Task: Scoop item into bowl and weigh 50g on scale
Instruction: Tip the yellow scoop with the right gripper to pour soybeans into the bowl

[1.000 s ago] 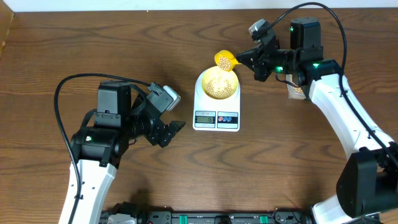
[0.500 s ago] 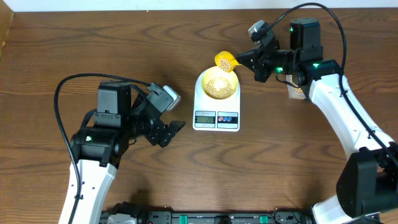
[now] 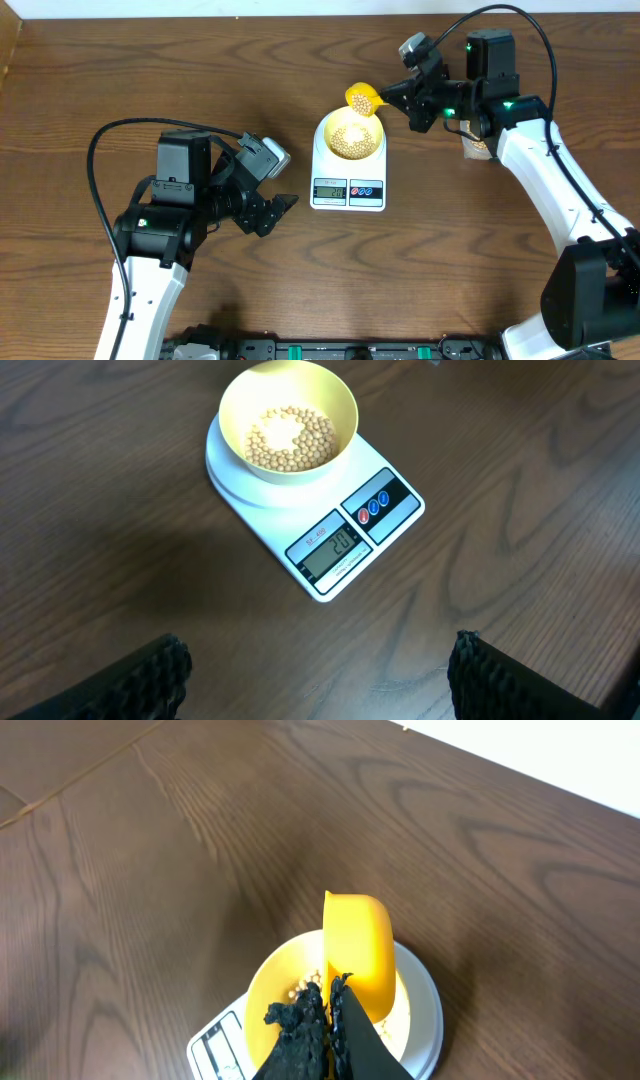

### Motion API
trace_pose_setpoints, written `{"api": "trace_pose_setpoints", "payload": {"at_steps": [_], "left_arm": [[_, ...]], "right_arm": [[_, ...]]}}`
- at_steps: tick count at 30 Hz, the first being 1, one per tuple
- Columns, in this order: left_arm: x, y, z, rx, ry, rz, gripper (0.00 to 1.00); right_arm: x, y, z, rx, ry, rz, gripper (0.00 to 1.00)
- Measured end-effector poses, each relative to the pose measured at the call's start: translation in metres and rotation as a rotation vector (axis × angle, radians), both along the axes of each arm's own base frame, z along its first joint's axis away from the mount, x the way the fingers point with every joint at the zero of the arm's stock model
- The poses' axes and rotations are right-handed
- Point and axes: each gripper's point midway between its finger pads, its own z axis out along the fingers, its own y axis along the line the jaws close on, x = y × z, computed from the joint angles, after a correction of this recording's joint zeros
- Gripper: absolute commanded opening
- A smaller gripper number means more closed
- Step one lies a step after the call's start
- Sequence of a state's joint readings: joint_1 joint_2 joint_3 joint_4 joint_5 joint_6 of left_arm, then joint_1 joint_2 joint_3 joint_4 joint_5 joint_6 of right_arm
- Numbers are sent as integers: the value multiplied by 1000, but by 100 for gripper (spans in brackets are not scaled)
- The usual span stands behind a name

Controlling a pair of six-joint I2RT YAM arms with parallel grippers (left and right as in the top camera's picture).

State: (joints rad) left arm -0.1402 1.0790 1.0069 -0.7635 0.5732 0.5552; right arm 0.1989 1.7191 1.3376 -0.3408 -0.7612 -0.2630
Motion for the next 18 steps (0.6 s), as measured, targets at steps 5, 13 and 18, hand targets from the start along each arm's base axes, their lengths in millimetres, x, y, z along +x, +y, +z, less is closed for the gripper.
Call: {"api": "trace_pose_setpoints", "payload": {"at_steps": [5,13,18], "left_arm": [[0,0,0,0,-1,0,84],[0,0,0,0,0,0,85],[0,0,0,0,0,0,84]], "right_arm": [[-1,0,-1,-3,3,2,1],[-1,0,-1,-6,1,5,1],[-2,-1,-2,-19,-18,19,1]]}}
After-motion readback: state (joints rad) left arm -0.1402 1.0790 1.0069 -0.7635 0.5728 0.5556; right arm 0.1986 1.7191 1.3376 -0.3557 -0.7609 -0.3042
